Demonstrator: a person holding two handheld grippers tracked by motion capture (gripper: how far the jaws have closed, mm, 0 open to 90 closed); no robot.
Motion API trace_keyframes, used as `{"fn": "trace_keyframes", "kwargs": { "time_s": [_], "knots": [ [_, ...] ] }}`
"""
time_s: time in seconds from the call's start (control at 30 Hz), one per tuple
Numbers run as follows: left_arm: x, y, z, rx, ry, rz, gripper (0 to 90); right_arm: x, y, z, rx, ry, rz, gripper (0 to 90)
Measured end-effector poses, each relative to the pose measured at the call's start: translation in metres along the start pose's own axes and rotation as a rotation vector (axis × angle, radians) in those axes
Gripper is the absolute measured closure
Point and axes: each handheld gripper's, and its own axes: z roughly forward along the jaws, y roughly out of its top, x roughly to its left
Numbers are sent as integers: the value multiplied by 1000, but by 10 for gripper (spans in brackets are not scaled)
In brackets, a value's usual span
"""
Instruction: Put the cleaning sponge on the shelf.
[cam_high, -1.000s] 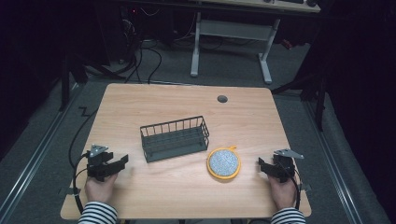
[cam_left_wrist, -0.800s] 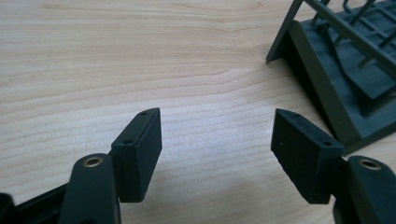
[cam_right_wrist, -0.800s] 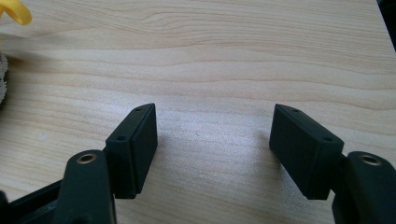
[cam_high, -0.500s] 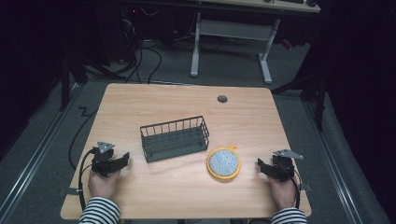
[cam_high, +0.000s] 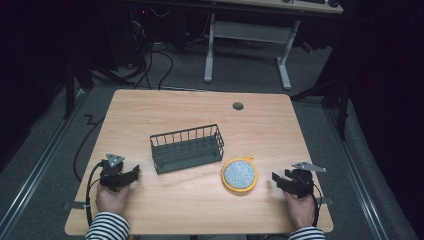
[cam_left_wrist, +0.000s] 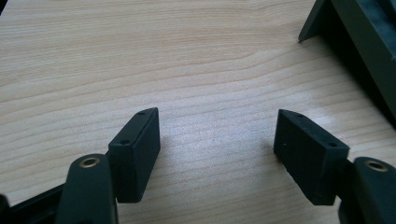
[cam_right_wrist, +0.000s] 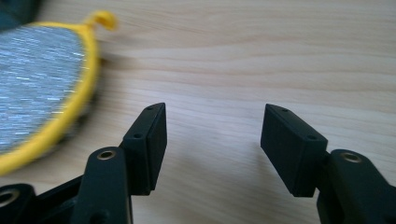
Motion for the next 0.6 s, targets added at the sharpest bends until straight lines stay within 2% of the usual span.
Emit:
{"fn": "trace_keyframes", "kwargs": {
  "time_s": [0.17,0.27,0.43,0.6],
  "knots": [
    [0,0,0,-1,4,-1,320,20,6,-4,-11,84,-39,420],
    [0,0,0,-1,4,-3,318,33,13,2,-8,129,-68,418],
    [0,0,0,0,1,-3,316,42,22,9,-5,160,-68,412],
    [0,0,0,0,1,-4,314,53,34,21,31,184,-71,419]
  ]
}}
